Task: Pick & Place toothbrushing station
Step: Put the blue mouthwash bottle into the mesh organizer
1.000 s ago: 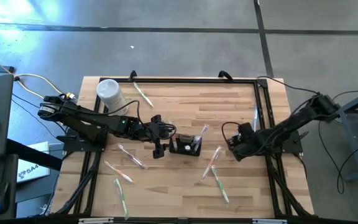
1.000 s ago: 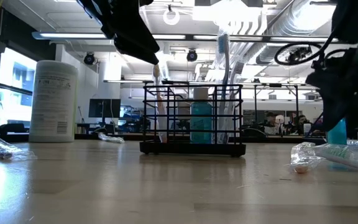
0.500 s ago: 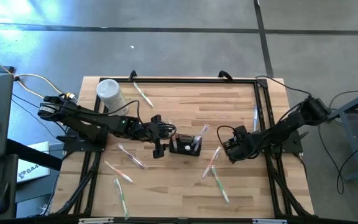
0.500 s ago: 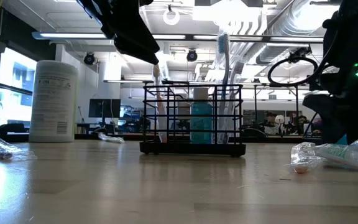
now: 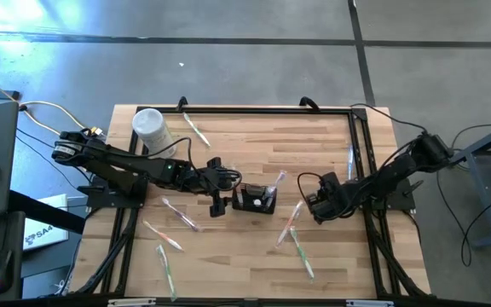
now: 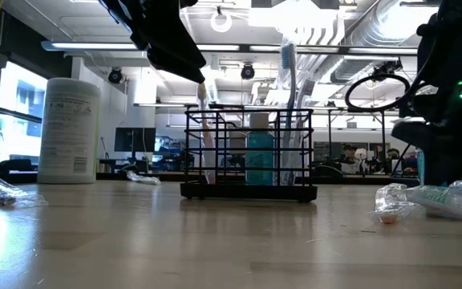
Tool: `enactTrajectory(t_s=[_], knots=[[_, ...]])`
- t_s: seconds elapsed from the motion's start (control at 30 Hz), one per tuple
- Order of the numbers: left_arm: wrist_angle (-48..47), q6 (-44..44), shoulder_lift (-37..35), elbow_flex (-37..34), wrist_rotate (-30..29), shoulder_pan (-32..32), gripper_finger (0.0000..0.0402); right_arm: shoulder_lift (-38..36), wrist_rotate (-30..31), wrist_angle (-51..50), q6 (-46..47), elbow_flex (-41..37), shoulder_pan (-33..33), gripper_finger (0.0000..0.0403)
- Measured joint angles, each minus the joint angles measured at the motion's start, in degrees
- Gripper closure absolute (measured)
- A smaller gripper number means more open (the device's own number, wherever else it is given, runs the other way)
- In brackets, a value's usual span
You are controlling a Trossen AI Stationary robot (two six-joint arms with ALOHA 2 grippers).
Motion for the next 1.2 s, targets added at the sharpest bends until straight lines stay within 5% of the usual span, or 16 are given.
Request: enactTrajectory(t_s=[0.3,0.7,0.93,1.2], knots=[[0.0,0.0,0.0,0.0,0.6,0.0,0.0105,0.0,-4.1,-2.7,-5.5,1.7,0.2,0.0345],[0.1,0.0,0.0,0.0,7.9,0.0,0.0105,-2.4,-17.6,-13.2,-13.9,18.3,8.9,0.0345],[6.5,-1.3,0.0,0.0,19.7,-0.1,0.0105,-2.6,-15.9,-3.1,-26.3,26.3,13.0,0.0345],[19.9,-1.0,1.6,0.0,20.2,0.0,0.0105,-2.0,-12.8,12.2,-43.2,26.8,11.7,0.0345]])
